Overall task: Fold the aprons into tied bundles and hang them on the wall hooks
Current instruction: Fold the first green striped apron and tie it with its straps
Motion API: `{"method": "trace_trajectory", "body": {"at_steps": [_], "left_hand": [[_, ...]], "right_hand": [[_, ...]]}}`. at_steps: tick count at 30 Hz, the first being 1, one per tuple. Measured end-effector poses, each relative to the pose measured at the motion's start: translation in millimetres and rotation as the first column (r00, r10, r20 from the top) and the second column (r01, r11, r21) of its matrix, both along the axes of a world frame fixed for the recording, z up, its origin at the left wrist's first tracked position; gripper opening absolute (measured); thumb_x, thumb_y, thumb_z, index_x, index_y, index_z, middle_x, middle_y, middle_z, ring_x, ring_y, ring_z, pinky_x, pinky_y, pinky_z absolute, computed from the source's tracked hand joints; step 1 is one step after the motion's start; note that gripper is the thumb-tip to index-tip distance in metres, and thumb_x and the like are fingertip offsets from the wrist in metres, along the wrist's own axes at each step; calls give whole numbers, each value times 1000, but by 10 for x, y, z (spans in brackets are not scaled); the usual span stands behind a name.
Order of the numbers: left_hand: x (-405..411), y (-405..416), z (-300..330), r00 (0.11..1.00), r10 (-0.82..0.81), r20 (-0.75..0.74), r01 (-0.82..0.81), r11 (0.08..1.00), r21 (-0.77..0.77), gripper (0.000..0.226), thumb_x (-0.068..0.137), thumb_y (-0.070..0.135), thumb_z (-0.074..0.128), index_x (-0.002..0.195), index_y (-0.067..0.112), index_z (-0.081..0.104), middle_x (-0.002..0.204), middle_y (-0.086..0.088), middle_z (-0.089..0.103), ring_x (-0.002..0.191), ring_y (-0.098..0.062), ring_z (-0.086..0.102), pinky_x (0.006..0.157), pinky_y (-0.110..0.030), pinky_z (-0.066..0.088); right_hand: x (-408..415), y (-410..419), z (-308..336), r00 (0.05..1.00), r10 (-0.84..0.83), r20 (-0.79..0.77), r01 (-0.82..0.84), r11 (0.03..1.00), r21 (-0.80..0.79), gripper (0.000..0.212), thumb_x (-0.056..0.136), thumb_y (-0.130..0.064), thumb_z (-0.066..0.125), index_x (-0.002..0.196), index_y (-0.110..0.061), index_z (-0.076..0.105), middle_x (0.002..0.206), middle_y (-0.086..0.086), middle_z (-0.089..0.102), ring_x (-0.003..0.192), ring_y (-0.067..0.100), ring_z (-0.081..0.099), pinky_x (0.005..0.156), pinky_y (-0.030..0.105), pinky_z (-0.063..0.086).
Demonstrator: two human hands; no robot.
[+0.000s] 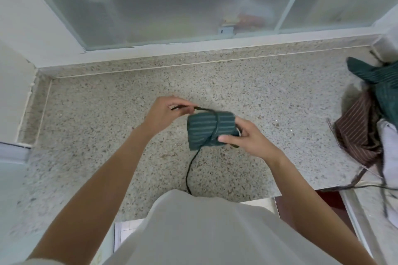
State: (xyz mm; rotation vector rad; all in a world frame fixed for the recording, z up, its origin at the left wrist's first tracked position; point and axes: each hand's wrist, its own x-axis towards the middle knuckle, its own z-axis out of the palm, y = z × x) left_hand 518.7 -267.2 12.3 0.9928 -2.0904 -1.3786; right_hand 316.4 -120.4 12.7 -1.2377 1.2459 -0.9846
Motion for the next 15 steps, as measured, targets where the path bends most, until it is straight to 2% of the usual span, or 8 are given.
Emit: {"method": "trace_trajectory", "body": {"at_steps": [2,5,8,10,13,15], "left_hand": [[-62,74,-152,1000,24,-3,-23,990,136,23,84,9,65,105,17,68,80,31,67,84,7,64,81,-11,47],[-119,205,-376,999,40,-13,-36,968,250,23,86,8,63,100,25,69,90,19,70,90,1,65,87,-19,48],[-182,348,-466,998,50,42,-56,987,150,17,87,15,63,97,28,68,99,17,63,94,7,57,88,-11,38],[-218,434,-428,997,78,5,-78,992,99,16,89,20,61,99,31,66,104,20,60,100,9,54,90,-9,36],[-285,578,-288,991,50,-124,-18,968,249,20,95,22,50,109,34,60,113,23,60,109,6,54,96,-12,38],[-314,648,-222,984,-52,-173,116,916,384,25,99,22,41,117,26,59,114,17,64,114,0,55,100,-15,38]], "right_hand": [[22,-17,93,984,-138,113,136,990,21,48,76,-39,73,119,-27,55,115,-15,65,112,11,59,93,24,46],[26,-101,78,932,-303,199,293,953,79,59,69,-55,74,119,-26,58,121,-5,64,118,18,56,99,34,45],[36,-181,68,874,-404,270,389,915,108,73,64,-56,77,123,-19,56,122,-1,64,116,19,58,97,34,46],[26,-233,76,826,-459,326,434,888,150,82,61,-55,79,127,-14,54,123,3,64,115,21,58,99,36,45],[-6,-256,109,782,-493,382,472,868,154,81,63,-51,79,128,-10,52,121,7,63,115,26,58,100,41,44],[1,-285,139,778,-502,377,481,863,157,76,63,-51,79,124,-14,54,117,5,65,113,26,59,97,41,46]]}}
